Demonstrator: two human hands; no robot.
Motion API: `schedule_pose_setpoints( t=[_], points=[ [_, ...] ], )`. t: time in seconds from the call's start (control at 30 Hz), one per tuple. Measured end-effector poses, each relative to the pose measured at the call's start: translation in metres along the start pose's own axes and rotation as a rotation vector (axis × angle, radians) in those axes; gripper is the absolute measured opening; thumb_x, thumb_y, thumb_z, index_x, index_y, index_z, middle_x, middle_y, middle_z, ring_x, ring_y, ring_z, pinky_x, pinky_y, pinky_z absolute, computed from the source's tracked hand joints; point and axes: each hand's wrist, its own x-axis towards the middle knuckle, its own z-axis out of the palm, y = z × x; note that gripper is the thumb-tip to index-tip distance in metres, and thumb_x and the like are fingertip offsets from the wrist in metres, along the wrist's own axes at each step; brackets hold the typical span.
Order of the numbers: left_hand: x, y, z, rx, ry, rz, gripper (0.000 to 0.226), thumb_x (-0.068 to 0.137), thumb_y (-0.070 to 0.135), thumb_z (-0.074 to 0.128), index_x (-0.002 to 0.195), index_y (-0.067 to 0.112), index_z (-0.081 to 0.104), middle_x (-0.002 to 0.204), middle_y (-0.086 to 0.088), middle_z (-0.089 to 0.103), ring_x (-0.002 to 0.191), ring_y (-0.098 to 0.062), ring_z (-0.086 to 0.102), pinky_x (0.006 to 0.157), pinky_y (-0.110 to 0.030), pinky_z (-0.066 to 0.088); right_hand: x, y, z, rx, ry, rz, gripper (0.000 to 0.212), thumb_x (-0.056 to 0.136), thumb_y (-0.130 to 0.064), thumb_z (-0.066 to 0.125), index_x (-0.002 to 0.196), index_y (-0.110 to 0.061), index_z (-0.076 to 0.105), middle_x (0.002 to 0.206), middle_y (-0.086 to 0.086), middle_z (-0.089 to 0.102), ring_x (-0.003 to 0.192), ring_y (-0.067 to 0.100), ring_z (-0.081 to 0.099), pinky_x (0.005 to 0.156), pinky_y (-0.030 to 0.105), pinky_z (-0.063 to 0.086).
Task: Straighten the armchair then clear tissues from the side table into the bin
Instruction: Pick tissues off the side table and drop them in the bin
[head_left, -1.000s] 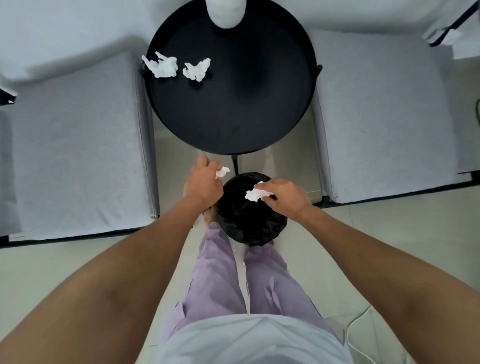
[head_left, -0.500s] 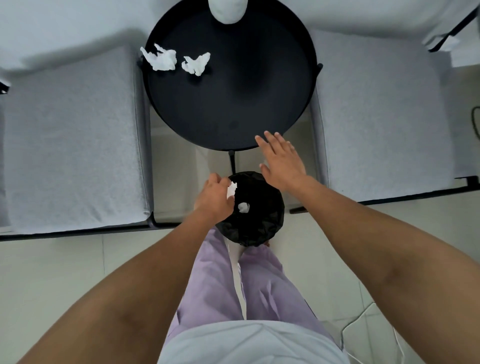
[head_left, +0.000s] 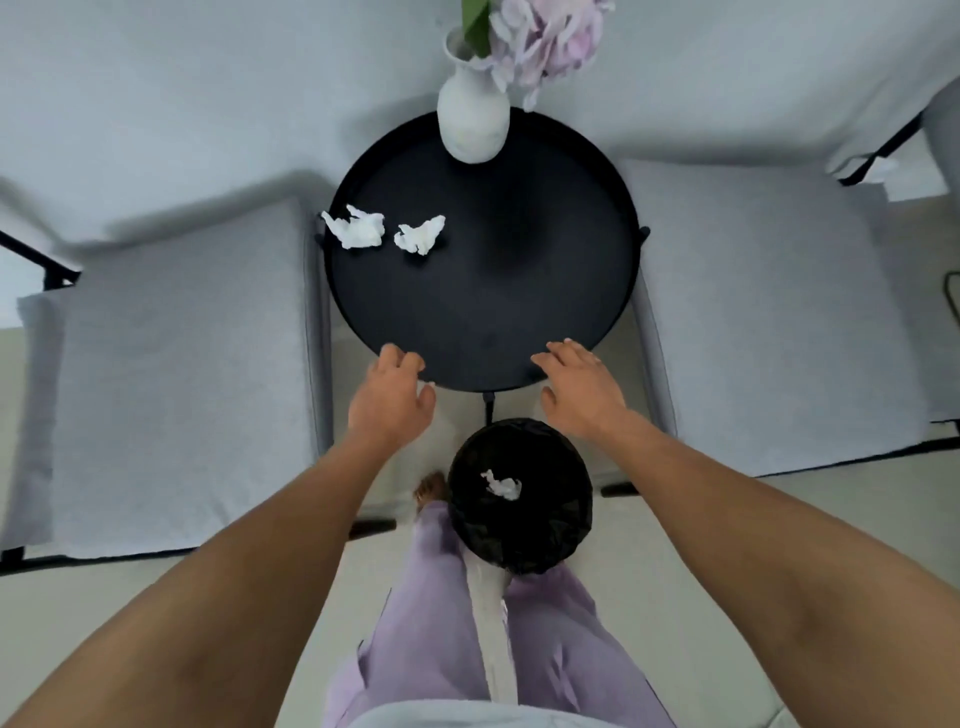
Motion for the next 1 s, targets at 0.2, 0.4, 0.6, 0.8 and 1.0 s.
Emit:
schedule_pose_setpoints(
  t=[0.2,0.4,0.6,0.8,1.0],
  points=[
    [0.077,-0.039,-0.040,-0.040,0.058,-0.038,0.039,0.092,0.026,0.052,0.125,0.006,0.051,0.130,-0.015,0.043,0.117,-0.034,0.050,0.091,-0.042,0.047,0.060,-0.040,-0.014,0.098,0.066,0.015,0.047,0.094,-0.022,0.046,0.140,-0.015,0.043,0.149,0.008,0.038,0.142,0.029,0.027,0.117,0.039,0.027],
    [0.151,-0.070,-0.075,-0.020,0.052,-0.038,0.049,0.092,0.024,0.051,0.137,0.008,0.040,0.139,-0.016,0.039,0.126,-0.035,0.044,0.097,-0.045,0.045,0.145,-0.085,-0.041,0.186,0.179,-0.011,0.051,0.090,-0.018,0.053,0.140,-0.017,0.043,0.145,0.008,0.040,0.134,0.029,0.035,0.107,0.040,0.040],
    [0.198,-0.081,-0.085,0.030,-0.023,0.062,0.060,0.093,0.023,0.049,0.149,0.022,0.027,0.156,-0.002,0.026,0.139,-0.026,0.034,0.101,-0.042,0.043,0.200,-0.106,-0.052,0.110,0.140,-0.058,0.056,0.088,-0.019,0.061,0.141,-0.031,0.045,0.156,0.007,0.029,0.143,0.028,0.026,0.114,0.041,0.031],
    [0.207,-0.085,-0.074,0.099,-0.150,0.062,0.056,0.090,0.016,0.052,0.143,0.024,0.038,0.142,-0.004,0.046,0.125,-0.030,0.049,0.092,-0.042,0.047,0.209,-0.113,-0.042,0.066,0.106,0.053,0.030,0.093,-0.023,0.053,0.122,-0.026,0.064,0.130,0.004,0.053,0.115,0.027,0.052,0.088,0.038,0.049],
    [0.186,-0.082,-0.069,0.054,-0.089,0.018,0.039,0.085,0.003,0.048,0.122,0.012,0.060,0.118,-0.013,0.064,0.106,-0.034,0.061,0.085,-0.038,0.049,0.189,-0.111,-0.039,0.067,0.142,0.079,0.026,0.095,-0.017,0.047,0.104,-0.009,0.070,0.110,0.010,0.061,0.092,0.031,0.062,0.069,0.033,0.048]
  ],
)
